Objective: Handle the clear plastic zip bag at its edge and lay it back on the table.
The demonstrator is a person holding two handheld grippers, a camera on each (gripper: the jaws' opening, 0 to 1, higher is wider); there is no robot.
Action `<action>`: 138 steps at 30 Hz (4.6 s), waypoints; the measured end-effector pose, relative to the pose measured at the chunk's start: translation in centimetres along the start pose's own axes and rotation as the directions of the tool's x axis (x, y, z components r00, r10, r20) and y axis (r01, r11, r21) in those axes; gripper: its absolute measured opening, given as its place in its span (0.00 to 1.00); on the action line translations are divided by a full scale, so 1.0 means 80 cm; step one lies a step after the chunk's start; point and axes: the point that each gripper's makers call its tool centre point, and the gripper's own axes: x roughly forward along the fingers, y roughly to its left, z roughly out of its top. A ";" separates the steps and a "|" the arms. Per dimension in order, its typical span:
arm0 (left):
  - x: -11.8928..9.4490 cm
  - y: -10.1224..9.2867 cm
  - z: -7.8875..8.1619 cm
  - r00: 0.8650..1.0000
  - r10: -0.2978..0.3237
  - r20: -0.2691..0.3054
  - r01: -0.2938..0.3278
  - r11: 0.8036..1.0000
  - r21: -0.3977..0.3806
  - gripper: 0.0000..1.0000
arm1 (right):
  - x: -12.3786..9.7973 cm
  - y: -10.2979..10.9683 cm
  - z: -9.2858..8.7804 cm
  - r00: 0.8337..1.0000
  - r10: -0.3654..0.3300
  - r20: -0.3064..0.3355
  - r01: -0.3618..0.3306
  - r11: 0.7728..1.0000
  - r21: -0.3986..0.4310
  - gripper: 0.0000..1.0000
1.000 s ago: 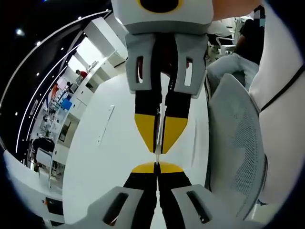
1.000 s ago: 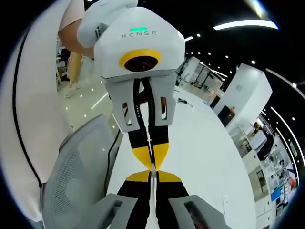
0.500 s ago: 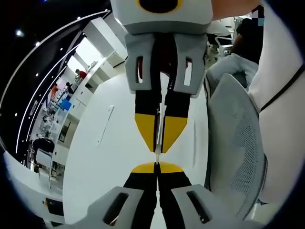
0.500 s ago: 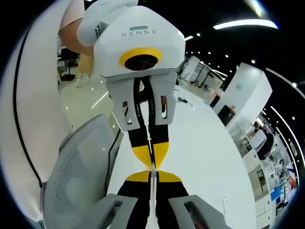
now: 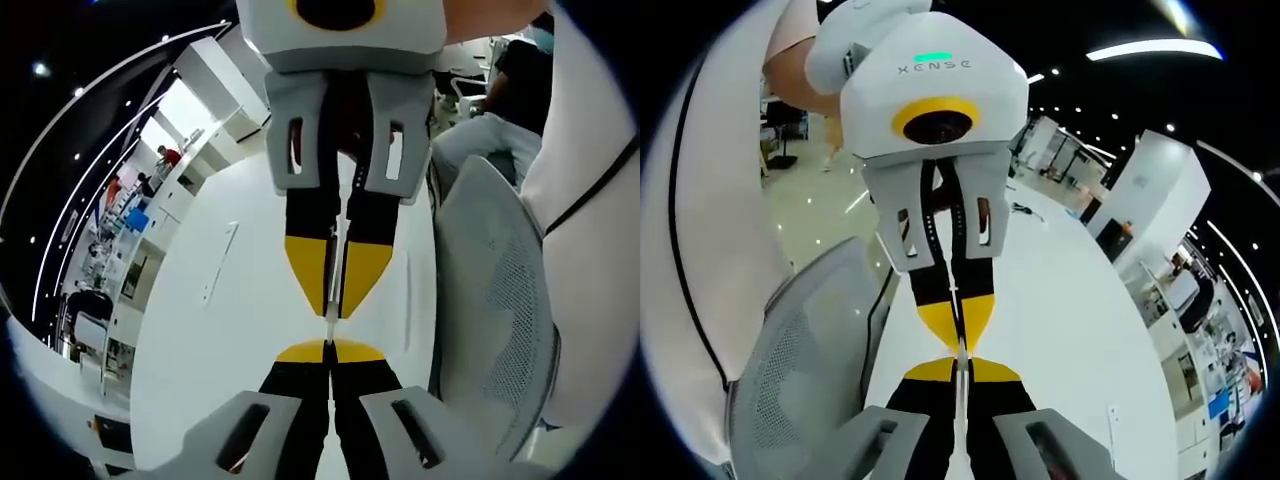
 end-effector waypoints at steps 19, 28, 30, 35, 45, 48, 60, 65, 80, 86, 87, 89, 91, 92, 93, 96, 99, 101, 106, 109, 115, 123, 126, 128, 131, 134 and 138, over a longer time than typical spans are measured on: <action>-0.001 -0.002 0.001 1.000 -0.004 -0.001 0.004 1.000 -0.004 0.00 | -0.001 0.000 -0.002 1.000 0.000 -0.003 0.000 1.000 0.007 0.00; -0.001 -0.001 0.000 1.000 -0.002 0.005 0.002 1.000 -0.007 0.00 | -0.002 0.001 -0.006 1.000 0.000 -0.014 0.001 1.000 0.008 0.00; -0.002 -0.001 0.000 1.000 -0.001 0.007 0.001 1.000 -0.010 0.00 | -0.003 -0.001 -0.011 1.000 0.004 -0.014 -0.003 1.000 0.029 0.00; -0.002 0.000 0.000 1.000 0.000 0.005 0.000 1.000 -0.003 0.00 | -0.004 -0.007 -0.009 1.000 0.006 -0.012 -0.006 1.000 0.019 0.00; 0.002 -0.003 -0.006 1.000 -0.006 -0.008 0.006 1.000 -0.010 0.00 | -0.002 -0.004 0.004 0.999 0.008 0.036 -0.010 0.998 0.056 0.06; 0.002 -0.003 -0.004 1.000 -0.006 -0.006 0.006 1.000 -0.010 0.00 | 0.000 -0.005 0.004 0.999 0.005 0.034 -0.007 0.998 0.057 0.07; 0.000 0.000 -0.002 1.000 0.003 0.005 -0.003 1.000 -0.022 0.00 | 0.008 -0.003 0.008 0.999 0.003 0.042 -0.005 0.998 0.059 0.04; -0.001 0.001 -0.001 1.000 0.006 0.007 -0.006 1.000 -0.026 0.00 | 0.010 -0.005 0.008 0.999 -0.002 0.042 -0.001 0.998 0.063 0.02; -0.002 -0.001 0.002 1.000 0.009 0.012 -0.009 0.999 -0.034 0.00 | 0.008 0.000 0.007 0.999 0.007 0.046 -0.010 0.999 0.053 0.00; -0.002 0.000 0.002 1.000 0.011 0.017 -0.011 0.999 -0.035 0.00 | 0.008 0.000 0.007 0.999 0.000 0.038 -0.002 0.999 0.039 0.00; -0.003 0.000 0.002 1.000 0.012 0.018 -0.011 0.999 -0.036 0.00 | 0.007 -0.001 0.007 0.999 -0.001 0.040 -0.001 0.999 0.045 0.00; -0.003 0.001 0.003 1.000 0.015 0.022 -0.014 0.999 -0.039 0.00 | 0.007 -0.002 0.008 0.999 -0.005 0.037 0.003 0.999 0.051 0.00; -0.003 0.001 0.003 1.000 0.014 0.027 -0.013 0.999 -0.045 0.00 | 0.007 -0.002 0.008 0.999 -0.008 0.032 0.006 0.999 0.046 0.00; -0.003 0.001 0.002 0.999 0.014 0.029 -0.013 0.999 -0.047 0.00 | 0.008 -0.002 0.008 1.000 -0.009 0.030 0.007 0.999 0.044 0.00; -0.003 0.001 0.002 0.999 0.012 0.030 -0.011 0.999 -0.049 0.00 | 0.008 -0.002 0.008 1.000 -0.007 0.028 0.006 0.999 0.046 0.00; -0.003 0.000 0.002 0.999 0.012 0.032 -0.010 0.999 -0.047 0.00 | 0.008 -0.001 0.007 1.000 -0.004 0.024 0.003 0.999 0.050 0.00; -0.003 0.000 0.002 0.999 0.013 0.034 -0.011 0.999 -0.048 0.00 | 0.008 -0.002 0.006 1.000 -0.007 0.017 0.007 0.999 0.052 0.00; -0.003 0.000 0.002 0.999 0.013 0.036 -0.011 0.999 -0.050 0.00 | 0.008 -0.002 0.006 1.000 -0.008 0.013 0.008 0.998 0.055 0.00; -0.003 0.000 0.002 0.999 0.010 0.038 -0.008 0.999 -0.053 0.00 | 0.007 -0.002 0.005 1.000 -0.008 0.011 0.007 0.998 0.056 0.00; -0.002 -0.001 0.002 0.999 0.007 0.039 -0.005 0.999 -0.053 0.00 | 0.007 -0.001 0.005 1.000 -0.006 0.007 0.005 0.999 0.053 0.00; -0.002 -0.001 0.003 0.999 0.004 0.042 -0.001 0.999 -0.053 0.00 | 0.006 -0.001 0.003 1.000 -0.002 0.003 0.002 0.998 0.056 0.00; -0.003 0.002 0.003 0.999 0.012 0.041 -0.010 0.999 -0.051 0.00 | 0.000 -0.004 0.000 1.000 -0.011 -0.009 0.011 0.998 0.055 0.00; -0.003 0.001 0.003 0.999 0.010 0.038 -0.009 0.999 -0.047 0.00 | -0.002 -0.004 -0.001 1.000 -0.012 -0.014 0.012 0.999 0.048 0.00; -0.003 0.001 0.005 0.999 0.010 0.041 -0.008 0.999 -0.047 0.00 | -0.004 -0.004 -0.001 1.000 -0.015 -0.010 0.015 0.998 0.054 0.00; -0.003 0.001 0.007 0.999 0.009 0.041 -0.008 0.999 -0.042 0.00 | -0.005 -0.004 -0.001 1.000 -0.018 -0.012 0.019 0.998 0.052 0.00; -0.003 0.001 0.009 0.999 0.008 0.044 -0.006 0.999 -0.038 0.00 | -0.008 -0.004 -0.002 1.000 -0.021 -0.011 0.022 0.998 0.056 0.00; -0.003 0.001 0.009 0.999 0.007 0.041 -0.006 1.000 -0.031 0.00 | -0.011 -0.005 -0.005 0.999 -0.026 -0.022 0.027 0.998 0.053 0.00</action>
